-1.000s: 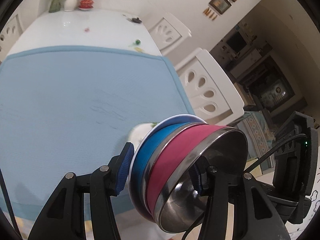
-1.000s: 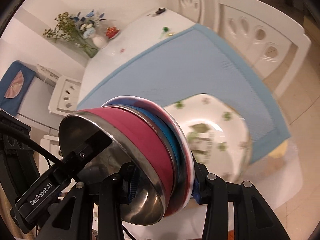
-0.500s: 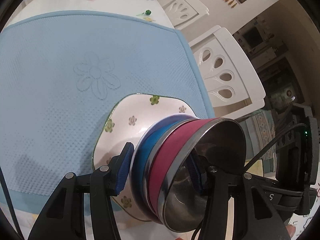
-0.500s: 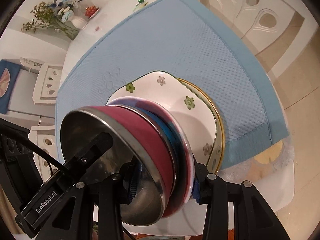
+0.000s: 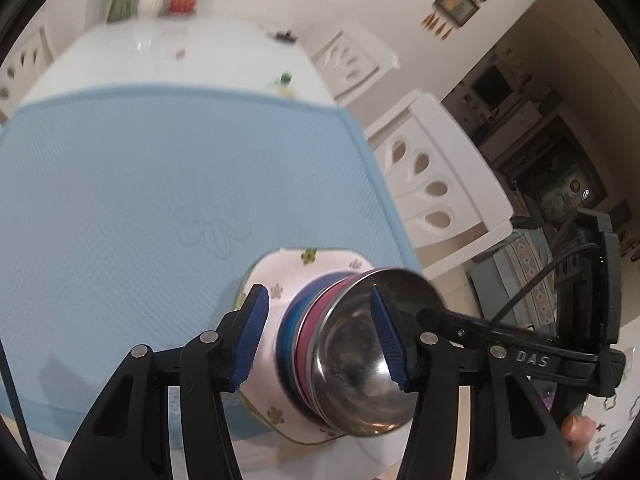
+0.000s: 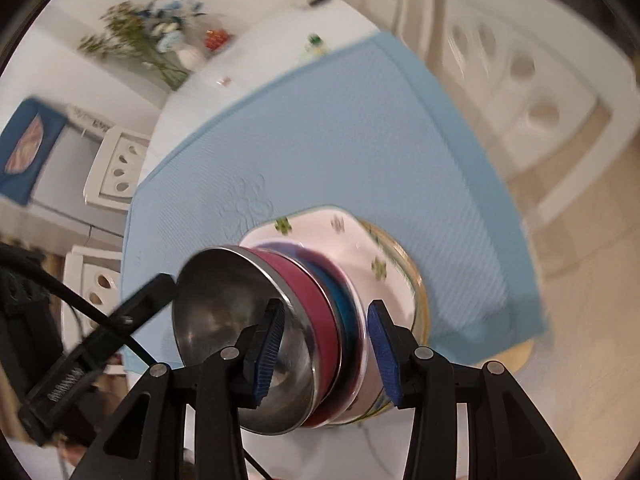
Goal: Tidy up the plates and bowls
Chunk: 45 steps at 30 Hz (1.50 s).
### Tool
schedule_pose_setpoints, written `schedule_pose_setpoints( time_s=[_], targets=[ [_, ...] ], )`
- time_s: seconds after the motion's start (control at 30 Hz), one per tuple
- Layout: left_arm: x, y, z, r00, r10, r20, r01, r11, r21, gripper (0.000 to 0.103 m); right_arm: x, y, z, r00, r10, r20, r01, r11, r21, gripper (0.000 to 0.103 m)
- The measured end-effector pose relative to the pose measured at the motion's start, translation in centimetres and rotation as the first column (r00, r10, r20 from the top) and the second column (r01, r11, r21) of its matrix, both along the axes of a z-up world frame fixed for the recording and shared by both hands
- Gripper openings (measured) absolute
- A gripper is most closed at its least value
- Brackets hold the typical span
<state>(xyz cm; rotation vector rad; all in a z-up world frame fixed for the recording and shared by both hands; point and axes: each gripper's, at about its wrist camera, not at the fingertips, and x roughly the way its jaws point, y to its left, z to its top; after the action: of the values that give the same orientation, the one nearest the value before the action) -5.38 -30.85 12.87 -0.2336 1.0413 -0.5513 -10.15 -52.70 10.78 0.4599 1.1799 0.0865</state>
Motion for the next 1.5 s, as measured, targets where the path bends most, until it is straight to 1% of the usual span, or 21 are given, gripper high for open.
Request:
schedule_pose_setpoints(
  time_s=[0.07, 0.1, 0.17, 0.23, 0.3, 0.37, 0.4, 0.47, 0.53, 0.57, 0.63, 0.77, 0.83, 0.9, 0.93, 1.0, 1.1, 1.2, 1.27, 1.43, 1.5],
  targets=[
    [-0.8, 0.4, 1.5, 0.999, 0.016, 0.043, -0.016, 1.0, 0.014, 0.05, -0.7, 0.5, 1.3, 0.998, 0.025, 0.051, -0.024, 1.0, -0.016, 0.043],
    [-1.0, 0.5, 2.0, 0.998, 0.024, 0.058, -0.025, 1.0, 0.018, 0.05, -1.1, 0.9, 1.9, 0.996, 0.035, 0.077, -0.034, 0.999, -0.015, 0.046],
    [-2.2, 1.1, 3.9, 0.994, 0.052, 0.101, -0.054, 0.998, 0.015, 0.05, -2.0, 1.6, 3.0, 0.989, 0.054, 0.135, -0.052, 0.999, -0.014, 0.057],
    [-3.0, 1.6, 5.5, 0.989, 0.058, 0.139, -0.061, 0.998, 0.019, 0.051, -2.7, 2.6, 4.1, 0.979, 0.072, 0.192, -0.069, 0.997, -0.024, 0.06],
    [-4.3, 2.4, 7.9, 0.972, 0.058, 0.23, -0.078, 0.994, 0.077, 0.062, -3.4, 4.1, 5.3, 0.965, 0.107, 0.241, -0.099, 0.994, -0.048, 0.06],
    [-5.8, 3.7, 10.7, 0.936, 0.094, 0.339, -0.144, 0.981, 0.127, 0.069, -3.9, 5.3, 6.1, 0.954, 0.131, 0.27, -0.119, 0.991, -0.06, 0.061],
    [-6.5, 4.7, 12.2, 0.918, 0.117, 0.38, -0.175, 0.977, 0.121, 0.071, -4.2, 6.0, 6.4, 0.949, 0.139, 0.282, -0.126, 0.99, -0.066, 0.062],
    [-7.4, 6.7, 14.5, 0.892, 0.165, 0.421, -0.219, 0.972, 0.083, 0.071, -4.9, 7.2, 6.9, 0.944, 0.145, 0.296, -0.133, 0.989, -0.062, 0.065],
    [-8.1, 8.1, 15.7, 0.874, 0.198, 0.444, -0.246, 0.968, 0.053, 0.073, -5.4, 8.0, 7.2, 0.943, 0.145, 0.299, -0.129, 0.989, -0.074, 0.069],
    [-8.6, 9.0, 16.2, 0.864, 0.215, 0.456, -0.257, 0.966, 0.032, 0.075, -5.9, 8.7, 7.5, 0.942, 0.147, 0.3, -0.12, 0.987, -0.106, 0.069],
    [-9.2, 9.8, 16.5, 0.859, 0.214, 0.465, -0.252, 0.967, 0.022, 0.075, -6.7, 9.6, 8.1, 0.937, 0.156, 0.313, -0.109, 0.981, -0.161, 0.069],
    [-10.1, 9.5, 15.8, 0.864, 0.167, 0.475, -0.222, 0.973, 0.063, 0.075, -8.0, 11.1, 9.3, 0.932, 0.142, 0.333, -0.052, 0.963, -0.266, 0.072],
    [-11.1, 9.2, 15.3, 0.865, 0.125, 0.486, -0.192, 0.977, 0.092, 0.075, -8.5, 11.9, 9.7, 0.934, 0.126, 0.336, -0.018, 0.952, -0.306, 0.076],
    [-12.1, 9.1, 14.9, 0.865, 0.074, 0.496, -0.169, 0.974, 0.149, 0.075, -9.1, 12.9, 9.8, 0.942, 0.105, 0.32, 0.009, 0.943, -0.333, 0.076],
    [-12.8, 9.1, 14.8, 0.862, 0.045, 0.504, -0.159, 0.97, 0.185, 0.075, -9.4, 13.3, 9.9, 0.949, 0.089, 0.301, 0.02, 0.94, -0.341, 0.076],
    [-14.2, 9.7, 14.8, 0.849, 0.022, 0.527, -0.158, 0.964, 0.213, 0.081, -10.3, 14.2, 9.5, 0.963, 0.047, 0.266, 0.049, 0.937, -0.346, 0.076],
    [-15.8, 11.2, 14.6, 0.84, 0.028, 0.542, -0.152, 0.971, 0.185, 0.086, -11.4, 16.0, 8.9, 0.973, 0.019, 0.23, 0.072, 0.922, -0.381, 0.076],
    [-16.1, 12.1, 14.2, 0.855, 0.026, 0.517, -0.121, 0.981, 0.152, 0.086, -13.1, 17.6, 9.4, 0.971, 0.024, 0.237, 0.08, 0.905, -0.418, 0.076],
    [-16.2, 12.5, 14.0, 0.862, 0.023, 0.506, -0.115, 0.982, 0.15, 0.086, -14.0, 18.4, 9.7, 0.969, 0.023, 0.248, 0.093, 0.891, -0.444, 0.076],
    [-16.9, 13.3, 13.8, 0.862, 0.05, 0.505, -0.134, 0.982, 0.132, 0.087, -15.4, 19.8, 10.2, 0.964, 0.016, 0.266, 0.113, 0.879, -0.464, 0.076],
    [-16.9, 13.5, 13.7, 0.862, 0.072, 0.502, -0.165, 0.976, 0.144, 0.1, -15.3, 19.9, 10.1, 0.965, 0.01, 0.261, 0.117, 0.877, -0.466, 0.076]
  ],
)
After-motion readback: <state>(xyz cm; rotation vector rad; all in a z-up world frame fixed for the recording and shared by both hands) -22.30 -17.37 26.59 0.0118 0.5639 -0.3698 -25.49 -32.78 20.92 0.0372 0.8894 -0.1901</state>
